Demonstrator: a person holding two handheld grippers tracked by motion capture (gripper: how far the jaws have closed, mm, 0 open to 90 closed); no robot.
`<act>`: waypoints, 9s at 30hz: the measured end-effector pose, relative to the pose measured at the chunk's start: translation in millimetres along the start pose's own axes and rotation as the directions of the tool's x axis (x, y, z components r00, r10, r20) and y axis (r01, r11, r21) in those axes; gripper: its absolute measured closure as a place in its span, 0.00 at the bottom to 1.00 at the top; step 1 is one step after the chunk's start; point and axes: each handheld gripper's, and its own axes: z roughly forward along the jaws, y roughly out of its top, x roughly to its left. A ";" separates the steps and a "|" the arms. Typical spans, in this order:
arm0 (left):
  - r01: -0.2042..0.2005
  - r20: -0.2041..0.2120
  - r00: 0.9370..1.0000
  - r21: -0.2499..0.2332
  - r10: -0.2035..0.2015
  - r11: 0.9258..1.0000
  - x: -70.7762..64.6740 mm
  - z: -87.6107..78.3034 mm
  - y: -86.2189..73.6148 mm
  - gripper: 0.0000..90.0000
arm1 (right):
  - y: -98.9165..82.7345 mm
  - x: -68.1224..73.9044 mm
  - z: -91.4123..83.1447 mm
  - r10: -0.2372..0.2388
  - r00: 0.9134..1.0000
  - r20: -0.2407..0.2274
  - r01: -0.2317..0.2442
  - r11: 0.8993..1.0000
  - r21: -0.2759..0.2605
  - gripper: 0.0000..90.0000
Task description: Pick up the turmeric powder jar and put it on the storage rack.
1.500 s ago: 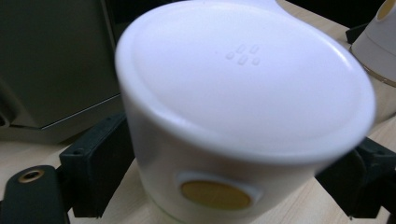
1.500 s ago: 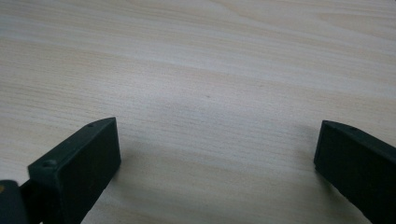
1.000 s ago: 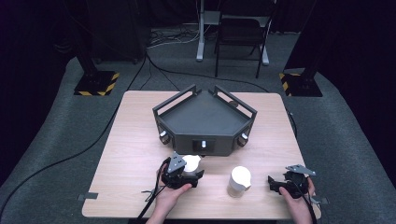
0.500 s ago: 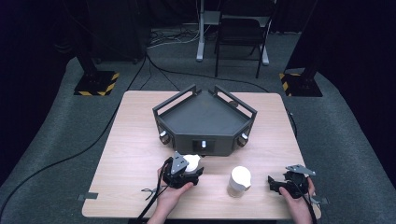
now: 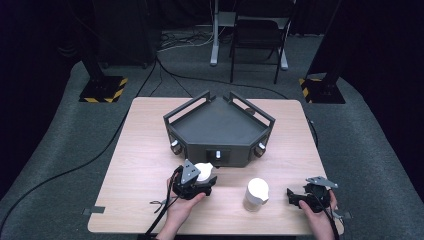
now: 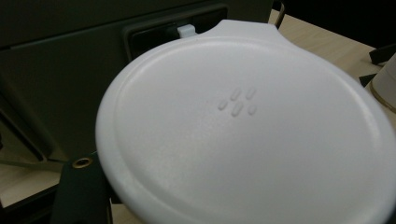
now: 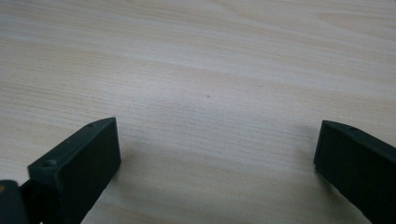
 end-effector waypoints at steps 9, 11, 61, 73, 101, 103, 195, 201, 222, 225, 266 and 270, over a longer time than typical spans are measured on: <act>-0.010 -0.015 1.000 -0.016 0.010 1.000 1.2 -8.7 12.7 0.34 | 0.0 0.0 0.0 0.000 1.000 0.000 0.000 1.000 0.000 0.00; -0.012 -0.018 1.000 -0.018 0.011 1.000 1.7 -10.0 15.6 0.34 | 0.0 0.0 0.0 0.000 1.000 0.000 0.000 1.000 0.000 0.00; -0.058 -0.042 0.998 -0.037 0.056 0.998 27.6 -29.2 109.1 0.34 | 0.3 -0.2 0.2 -0.001 1.000 -0.002 0.001 1.000 0.001 0.00; -0.058 -0.037 0.998 -0.041 0.057 0.997 33.5 -25.5 129.4 0.34 | 0.3 -0.2 0.2 -0.001 1.000 -0.002 0.001 1.000 0.001 0.00; -0.033 -0.116 0.993 -0.009 0.032 0.999 45.9 16.9 161.9 0.34 | 0.3 -0.3 0.2 -0.002 1.000 -0.002 0.002 1.000 0.001 0.00; -0.025 -0.118 0.993 -0.007 0.024 1.000 47.5 19.1 163.1 0.34 | 0.3 -0.3 0.2 -0.002 1.000 -0.003 0.002 1.000 0.001 0.00; -0.015 -0.143 0.990 0.006 0.015 1.000 49.4 -36.4 84.9 0.07 | 1.6 -1.0 1.8 -0.009 1.000 -0.009 0.009 1.000 0.000 0.00; 0.002 -0.145 0.989 0.002 -0.002 1.000 52.4 -43.6 64.0 0.07 | 1.6 -1.0 1.7 -0.009 1.000 -0.009 0.009 1.000 0.000 0.00; 0.073 -0.163 0.984 0.028 -0.067 0.997 63.7 -56.8 -1.3 0.08 | 1.6 -0.8 1.7 -0.008 1.000 -0.008 0.008 1.000 0.000 0.00; 0.086 -0.165 0.983 0.034 -0.080 0.996 65.8 -58.5 -11.7 0.08 | 1.6 -0.8 1.7 -0.008 1.000 -0.008 0.008 1.000 0.000 0.00; 0.191 -0.236 0.963 0.237 -0.134 0.953 82.7 -50.2 -54.5 0.08 | 1.4 -1.2 1.5 -0.009 1.000 -0.011 0.009 1.000 0.000 0.00; 0.158 -0.257 0.962 0.258 -0.090 0.953 76.0 -46.2 -52.3 0.08 | 1.4 -1.2 1.5 -0.009 1.000 -0.011 0.009 1.000 0.000 0.00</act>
